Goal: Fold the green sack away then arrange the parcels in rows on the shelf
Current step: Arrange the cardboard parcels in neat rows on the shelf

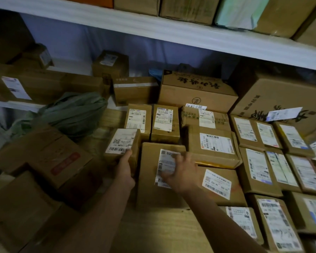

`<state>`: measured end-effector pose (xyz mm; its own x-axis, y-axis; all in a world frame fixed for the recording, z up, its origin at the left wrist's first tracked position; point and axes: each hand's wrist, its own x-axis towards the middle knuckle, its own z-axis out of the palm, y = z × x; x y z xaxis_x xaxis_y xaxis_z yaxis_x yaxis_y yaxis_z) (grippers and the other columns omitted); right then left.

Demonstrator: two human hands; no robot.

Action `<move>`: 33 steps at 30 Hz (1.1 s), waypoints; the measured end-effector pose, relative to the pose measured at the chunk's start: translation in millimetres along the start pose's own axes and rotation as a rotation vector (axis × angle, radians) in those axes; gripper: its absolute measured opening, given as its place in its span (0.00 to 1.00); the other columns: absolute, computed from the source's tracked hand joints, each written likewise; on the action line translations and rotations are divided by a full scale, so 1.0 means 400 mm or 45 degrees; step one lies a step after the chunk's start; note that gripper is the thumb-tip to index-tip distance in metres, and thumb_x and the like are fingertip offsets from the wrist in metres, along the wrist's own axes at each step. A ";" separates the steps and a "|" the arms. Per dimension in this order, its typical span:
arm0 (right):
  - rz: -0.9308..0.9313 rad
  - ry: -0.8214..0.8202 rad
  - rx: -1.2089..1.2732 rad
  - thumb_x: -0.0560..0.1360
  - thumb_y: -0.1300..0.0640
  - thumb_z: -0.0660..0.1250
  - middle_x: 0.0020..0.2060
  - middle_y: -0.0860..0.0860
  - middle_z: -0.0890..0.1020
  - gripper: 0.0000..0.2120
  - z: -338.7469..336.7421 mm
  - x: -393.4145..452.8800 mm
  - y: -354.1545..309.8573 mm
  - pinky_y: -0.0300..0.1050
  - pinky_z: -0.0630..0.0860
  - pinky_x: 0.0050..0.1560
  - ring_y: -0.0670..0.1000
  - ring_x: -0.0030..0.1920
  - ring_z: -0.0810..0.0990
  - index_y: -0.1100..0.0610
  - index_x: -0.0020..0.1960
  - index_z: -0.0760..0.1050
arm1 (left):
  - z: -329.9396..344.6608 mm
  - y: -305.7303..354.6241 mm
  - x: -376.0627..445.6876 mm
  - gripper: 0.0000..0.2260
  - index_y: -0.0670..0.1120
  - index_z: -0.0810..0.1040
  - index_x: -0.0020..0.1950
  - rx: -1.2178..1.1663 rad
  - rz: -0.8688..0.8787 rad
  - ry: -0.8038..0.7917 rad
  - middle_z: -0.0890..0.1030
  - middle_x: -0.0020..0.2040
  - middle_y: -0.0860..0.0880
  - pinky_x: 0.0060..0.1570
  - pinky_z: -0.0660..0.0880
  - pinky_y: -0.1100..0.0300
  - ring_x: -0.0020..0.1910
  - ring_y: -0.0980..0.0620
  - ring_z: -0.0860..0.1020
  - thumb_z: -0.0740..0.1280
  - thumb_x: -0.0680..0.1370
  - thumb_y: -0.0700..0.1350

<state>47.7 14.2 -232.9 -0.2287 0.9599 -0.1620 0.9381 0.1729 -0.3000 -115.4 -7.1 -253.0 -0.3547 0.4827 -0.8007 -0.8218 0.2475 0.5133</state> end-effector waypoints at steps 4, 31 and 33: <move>-0.408 -0.492 -0.307 0.66 0.36 0.72 0.75 0.54 0.31 0.54 0.068 0.003 0.001 0.72 0.36 0.68 0.58 0.70 0.25 0.40 0.75 0.36 | -0.027 -0.026 0.012 0.30 0.47 0.65 0.71 0.020 -0.028 0.075 0.75 0.56 0.43 0.63 0.71 0.40 0.58 0.39 0.75 0.72 0.72 0.52; -0.170 -0.018 0.699 0.77 0.53 0.65 0.57 0.52 0.77 0.09 0.027 0.022 -0.238 0.44 0.76 0.54 0.50 0.55 0.77 0.53 0.56 0.77 | -0.094 0.109 -0.104 0.15 0.42 0.78 0.61 0.797 0.578 0.105 0.80 0.56 0.42 0.50 0.74 0.54 0.53 0.44 0.78 0.63 0.79 0.48; -0.168 -0.021 0.810 0.77 0.53 0.64 0.56 0.50 0.76 0.09 0.029 0.014 -0.295 0.46 0.78 0.53 0.49 0.52 0.78 0.51 0.57 0.75 | -0.106 0.156 -0.149 0.13 0.41 0.78 0.55 0.894 0.711 0.082 0.79 0.48 0.44 0.40 0.72 0.58 0.42 0.50 0.76 0.59 0.80 0.49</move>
<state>-67.1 -3.5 -209.5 -0.3400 0.9353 -0.0984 0.5656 0.1198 -0.8160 -164.4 -56.3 -186.3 -0.6624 0.6440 -0.3828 -0.0676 0.4575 0.8866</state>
